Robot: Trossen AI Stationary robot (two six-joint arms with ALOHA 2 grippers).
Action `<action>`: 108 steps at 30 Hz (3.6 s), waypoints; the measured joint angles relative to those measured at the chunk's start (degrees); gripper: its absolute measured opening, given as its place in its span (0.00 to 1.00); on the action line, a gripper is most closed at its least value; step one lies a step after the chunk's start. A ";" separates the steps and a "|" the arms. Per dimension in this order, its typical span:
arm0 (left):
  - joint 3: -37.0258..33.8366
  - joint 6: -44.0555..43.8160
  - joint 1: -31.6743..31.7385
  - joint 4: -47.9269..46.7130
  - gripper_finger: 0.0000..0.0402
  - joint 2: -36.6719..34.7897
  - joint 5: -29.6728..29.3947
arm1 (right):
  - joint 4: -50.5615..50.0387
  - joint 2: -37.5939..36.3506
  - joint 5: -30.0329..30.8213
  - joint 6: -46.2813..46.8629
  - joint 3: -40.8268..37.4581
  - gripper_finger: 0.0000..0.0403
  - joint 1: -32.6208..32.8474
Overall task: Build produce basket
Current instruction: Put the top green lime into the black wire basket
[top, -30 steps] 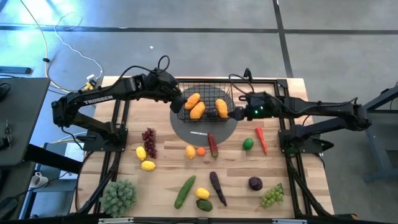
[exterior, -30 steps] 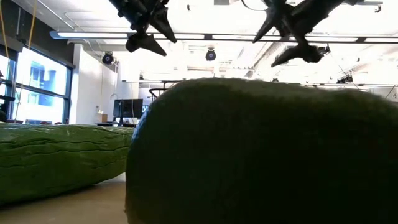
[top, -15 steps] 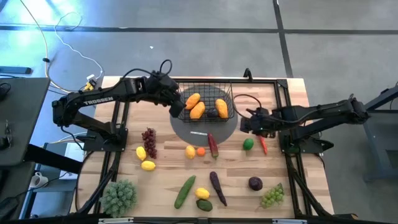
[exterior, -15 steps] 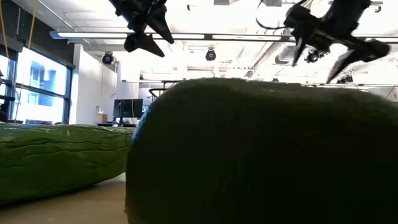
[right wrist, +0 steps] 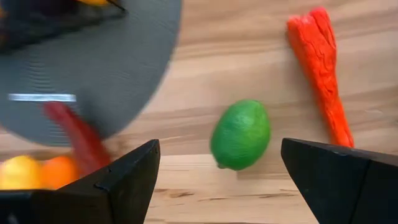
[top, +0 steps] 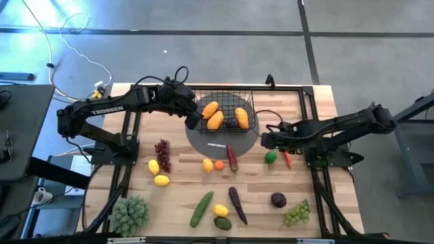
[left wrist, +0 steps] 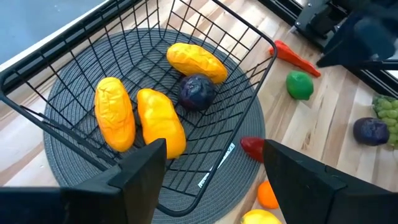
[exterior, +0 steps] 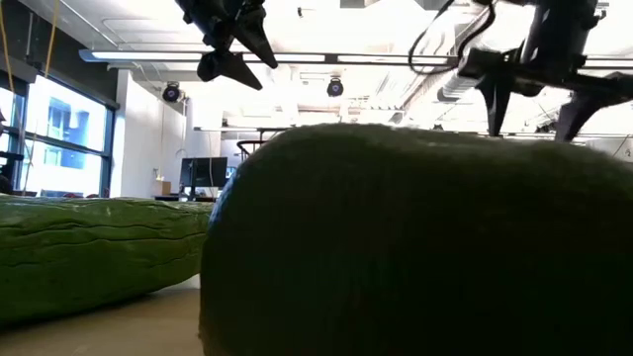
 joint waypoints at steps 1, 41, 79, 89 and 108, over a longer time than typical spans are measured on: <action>0.00 0.00 0.00 0.02 0.64 0.00 0.00 | 0.04 1.22 -0.68 -0.01 0.00 0.79 0.01; 0.00 2.54 -0.02 0.00 0.64 0.02 0.68 | 8.96 19.18 -7.61 -4.13 0.19 0.45 0.79; 0.00 1.88 -0.01 0.13 0.64 0.02 -0.20 | 30.27 17.69 -6.64 -77.40 23.47 0.44 -18.50; 0.00 0.38 -0.01 0.11 0.64 0.02 -0.20 | 30.60 17.83 -9.16 -92.73 23.47 0.44 -25.97; 0.00 0.22 -0.01 0.08 0.64 0.02 -0.22 | 32.86 29.62 -7.70 -102.93 23.41 0.48 -30.70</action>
